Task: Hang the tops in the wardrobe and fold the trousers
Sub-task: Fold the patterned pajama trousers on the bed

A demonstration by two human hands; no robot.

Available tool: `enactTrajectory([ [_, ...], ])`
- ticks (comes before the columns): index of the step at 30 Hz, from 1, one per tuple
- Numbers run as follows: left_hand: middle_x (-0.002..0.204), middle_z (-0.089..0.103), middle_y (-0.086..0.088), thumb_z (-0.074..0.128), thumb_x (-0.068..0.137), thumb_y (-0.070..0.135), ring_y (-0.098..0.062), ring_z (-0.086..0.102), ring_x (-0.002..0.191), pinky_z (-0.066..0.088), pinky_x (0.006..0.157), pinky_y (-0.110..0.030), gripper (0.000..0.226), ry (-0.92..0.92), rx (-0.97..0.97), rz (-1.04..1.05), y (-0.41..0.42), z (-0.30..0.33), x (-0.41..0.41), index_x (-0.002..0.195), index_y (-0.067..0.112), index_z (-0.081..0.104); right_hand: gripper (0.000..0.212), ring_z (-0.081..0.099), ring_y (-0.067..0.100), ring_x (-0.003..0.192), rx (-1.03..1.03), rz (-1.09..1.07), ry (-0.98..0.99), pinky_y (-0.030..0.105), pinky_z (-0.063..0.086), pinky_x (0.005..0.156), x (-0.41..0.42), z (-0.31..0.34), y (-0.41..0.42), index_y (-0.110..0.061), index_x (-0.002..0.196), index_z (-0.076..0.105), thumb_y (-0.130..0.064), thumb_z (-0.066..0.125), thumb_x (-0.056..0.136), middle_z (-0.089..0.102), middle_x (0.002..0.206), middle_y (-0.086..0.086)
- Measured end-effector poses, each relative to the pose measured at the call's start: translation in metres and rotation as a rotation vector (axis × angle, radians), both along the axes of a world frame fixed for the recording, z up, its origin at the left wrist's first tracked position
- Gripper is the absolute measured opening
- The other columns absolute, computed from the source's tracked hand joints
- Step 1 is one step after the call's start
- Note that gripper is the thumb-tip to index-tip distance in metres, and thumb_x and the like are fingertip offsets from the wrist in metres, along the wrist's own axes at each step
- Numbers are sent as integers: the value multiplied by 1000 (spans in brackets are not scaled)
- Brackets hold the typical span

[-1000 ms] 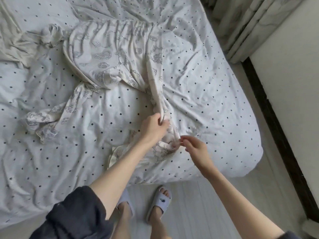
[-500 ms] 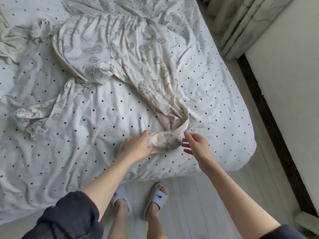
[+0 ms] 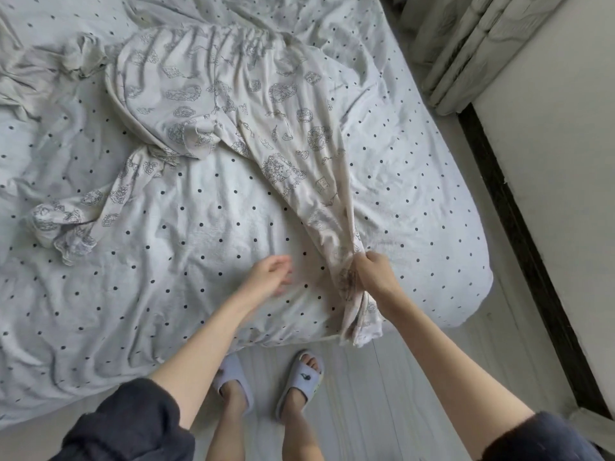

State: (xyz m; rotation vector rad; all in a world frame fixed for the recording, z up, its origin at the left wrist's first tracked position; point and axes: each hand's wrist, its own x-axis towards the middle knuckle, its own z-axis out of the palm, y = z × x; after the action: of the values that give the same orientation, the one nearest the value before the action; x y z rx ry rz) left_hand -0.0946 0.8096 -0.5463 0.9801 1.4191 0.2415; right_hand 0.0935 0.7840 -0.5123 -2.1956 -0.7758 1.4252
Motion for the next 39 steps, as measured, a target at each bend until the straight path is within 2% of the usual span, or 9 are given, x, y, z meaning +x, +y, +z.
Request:
enactTrajectory([
  [2, 119, 60, -11, 44, 100, 22, -23, 61, 101, 51, 83, -33, 32, -130, -94, 212, 6, -9, 0, 126, 5, 50, 29, 45, 19, 57, 5, -82, 167, 29, 38, 55, 7, 10, -11, -11, 66, 41, -10, 38, 95, 42, 62, 4],
  [7, 69, 59, 5, 41, 99, 42, -6, 53, 62, 45, 64, -26, 32, -463, -270, 635, 25, 0, 42, 83, 18, 57, 24, 58, 12, 50, 49, -13, 455, 26, 48, 54, 28, 36, -29, -11, 75, 55, -18, 49, 97, 60, 58, -1],
  [12, 96, 72, -4, 42, 95, 49, -17, 68, 88, 52, 81, -34, 43, -650, -245, 687, 33, 10, 53, 109, 15, 64, 13, 65, 18, 67, 62, 92, 427, 29, 54, 65, 46, 33, -38, -5, 99, 64, -14, 59, 91, 69, 80, 9],
  [16, 97, 72, -7, 56, 90, 31, -22, 66, 87, 52, 79, -33, 27, -502, -206, 581, 21, 8, 27, 105, 10, 65, 17, 50, 19, 71, 18, 123, 225, 35, 44, 66, 59, 19, -47, 5, 87, 58, -11, 61, 89, 52, 75, 11],
  [21, 100, 71, -15, 66, 82, 7, -25, 67, 89, 53, 81, -36, 21, -298, -194, 322, -23, 7, -13, 102, 0, 63, 34, 32, 10, 52, -77, 171, 94, 15, 24, 42, 56, 2, -68, -13, 59, 38, -1, 54, 86, 35, 57, 0],
  [26, 78, 70, -8, 71, 70, 18, -14, 63, 68, 50, 65, -24, 27, -270, -227, 177, -44, 15, -26, 85, -1, 60, 18, 48, 17, 69, -74, 32, 247, 28, 40, 67, 48, -7, -86, -5, 76, 58, -10, 49, 91, 53, 73, 9],
  [31, 98, 71, -7, 81, 63, 37, -14, 66, 93, 44, 96, -35, 61, -173, -165, 95, -63, 25, -31, 101, -7, 61, 38, 46, 15, 71, 14, 69, 253, 27, 35, 63, 43, -5, -96, -1, 76, 54, -35, 55, 92, 50, 75, 5],
  [35, 95, 70, 6, 76, 78, 19, -7, 64, 94, 48, 89, -23, 23, -111, -156, 9, -78, 24, -28, 96, 18, 62, 19, 59, 15, 69, -24, 76, 386, 25, 47, 60, 40, -8, -104, -1, 91, 64, -19, 67, 85, 65, 78, 7],
  [39, 97, 71, 6, 79, 74, 23, -9, 65, 97, 48, 87, -21, 30, -86, -179, -91, -102, 9, -27, 100, 20, 63, 8, 61, 9, 60, -124, 105, 293, 25, 50, 59, 38, -21, -118, -6, 80, 62, -5, 60, 88, 64, 67, -2],
])
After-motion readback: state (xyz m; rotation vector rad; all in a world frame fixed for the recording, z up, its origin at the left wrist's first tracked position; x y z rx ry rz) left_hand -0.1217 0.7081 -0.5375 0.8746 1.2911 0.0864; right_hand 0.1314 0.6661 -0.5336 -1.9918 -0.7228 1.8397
